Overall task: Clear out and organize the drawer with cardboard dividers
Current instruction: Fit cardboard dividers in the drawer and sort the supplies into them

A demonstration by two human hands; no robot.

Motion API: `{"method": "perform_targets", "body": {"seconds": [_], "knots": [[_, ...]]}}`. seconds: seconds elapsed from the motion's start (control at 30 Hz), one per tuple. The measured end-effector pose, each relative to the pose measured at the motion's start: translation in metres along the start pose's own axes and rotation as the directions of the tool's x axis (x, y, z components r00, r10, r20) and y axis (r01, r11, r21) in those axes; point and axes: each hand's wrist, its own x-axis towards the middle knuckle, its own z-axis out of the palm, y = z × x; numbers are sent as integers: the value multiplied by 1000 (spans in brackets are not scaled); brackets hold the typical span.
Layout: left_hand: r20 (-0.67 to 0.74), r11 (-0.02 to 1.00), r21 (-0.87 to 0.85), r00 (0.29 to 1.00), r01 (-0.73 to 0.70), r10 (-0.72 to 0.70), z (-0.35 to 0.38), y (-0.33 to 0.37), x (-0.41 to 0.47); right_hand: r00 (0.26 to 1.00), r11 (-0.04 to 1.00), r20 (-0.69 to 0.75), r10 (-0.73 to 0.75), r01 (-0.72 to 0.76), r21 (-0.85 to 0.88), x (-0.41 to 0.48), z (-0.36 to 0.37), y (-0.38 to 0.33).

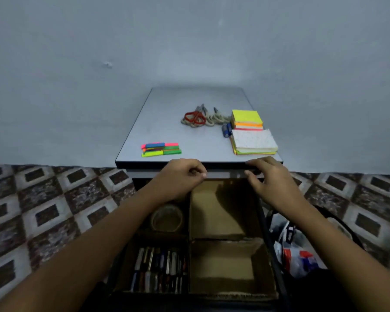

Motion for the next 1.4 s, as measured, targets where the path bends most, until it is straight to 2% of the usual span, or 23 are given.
{"method": "perform_targets", "body": {"seconds": [0.17,0.27,0.47,0.53,0.63,0.8,0.97,1.1,1.27,1.4], "knots": [[-87,984,-129,987,126,-138,-1,16,61,999,999,6,42,-42,18,60,-15,-1],[-69,937,-269,966,223,-249,2,16,95,998,998,41,52,-51,-21,93,-17,-1],[-33,873,-352,928,337,-372,18,13,151,992,995,107,74,-66,-75,141,-16,-7],[-40,902,-297,940,313,-339,23,15,163,989,994,140,38,-24,-102,153,-17,-9],[-33,973,-72,975,219,-221,27,19,175,981,987,194,-26,55,-149,170,-19,-9],[106,990,120,991,67,-80,30,13,184,958,968,278,-76,138,-212,189,-16,-7],[88,990,134,996,-32,20,23,2,180,914,915,398,-85,229,-331,203,-8,-2],[104,978,181,991,-100,82,11,-3,172,882,838,471,16,246,-488,207,-4,-1],[114,994,101,993,-30,19,8,-10,170,886,809,461,45,239,-537,205,3,-6],[83,994,100,996,-35,27,9,-11,167,908,788,414,57,214,-578,203,13,-11]]}}
